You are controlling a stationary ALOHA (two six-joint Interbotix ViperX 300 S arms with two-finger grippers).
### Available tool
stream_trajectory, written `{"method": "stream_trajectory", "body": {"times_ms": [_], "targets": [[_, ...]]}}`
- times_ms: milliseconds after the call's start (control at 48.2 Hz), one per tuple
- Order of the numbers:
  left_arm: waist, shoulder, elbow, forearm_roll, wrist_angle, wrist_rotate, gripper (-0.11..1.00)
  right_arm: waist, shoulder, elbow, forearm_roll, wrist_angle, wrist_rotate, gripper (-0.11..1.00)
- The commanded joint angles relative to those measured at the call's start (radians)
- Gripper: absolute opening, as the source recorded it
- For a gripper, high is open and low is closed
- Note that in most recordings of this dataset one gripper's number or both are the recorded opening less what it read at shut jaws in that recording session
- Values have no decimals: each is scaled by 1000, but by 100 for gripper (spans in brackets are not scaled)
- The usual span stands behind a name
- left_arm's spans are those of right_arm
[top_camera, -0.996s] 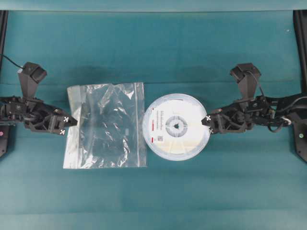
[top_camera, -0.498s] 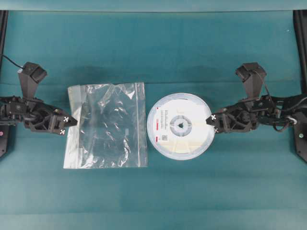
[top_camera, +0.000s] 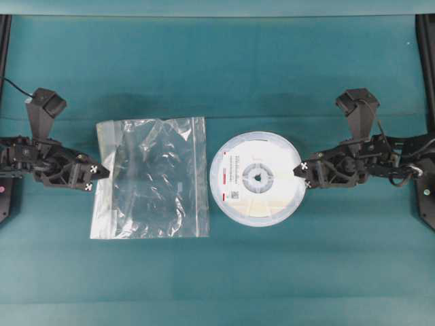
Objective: Take out the reel from the clear zip bag.
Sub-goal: 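Set the reel down on the table right of the bag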
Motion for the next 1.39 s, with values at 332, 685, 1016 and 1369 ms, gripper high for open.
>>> {"method": "stream_trajectory", "body": {"times_ms": [332, 685, 1016, 1369], "targets": [[0, -2, -14, 3, -5, 2, 2, -2, -8, -9, 2, 6, 6, 3], [0, -3, -14, 3, -5, 3, 2, -2, -5, -18, 2, 74, 5, 40], [0, -3, -12, 2, 0, 3, 2, -2, -18, -26, 2, 149, 2, 85], [-2, -8, -21, 3, 74, 5, 6, -12, -72, -21, 2, 143, 2, 85]]}}
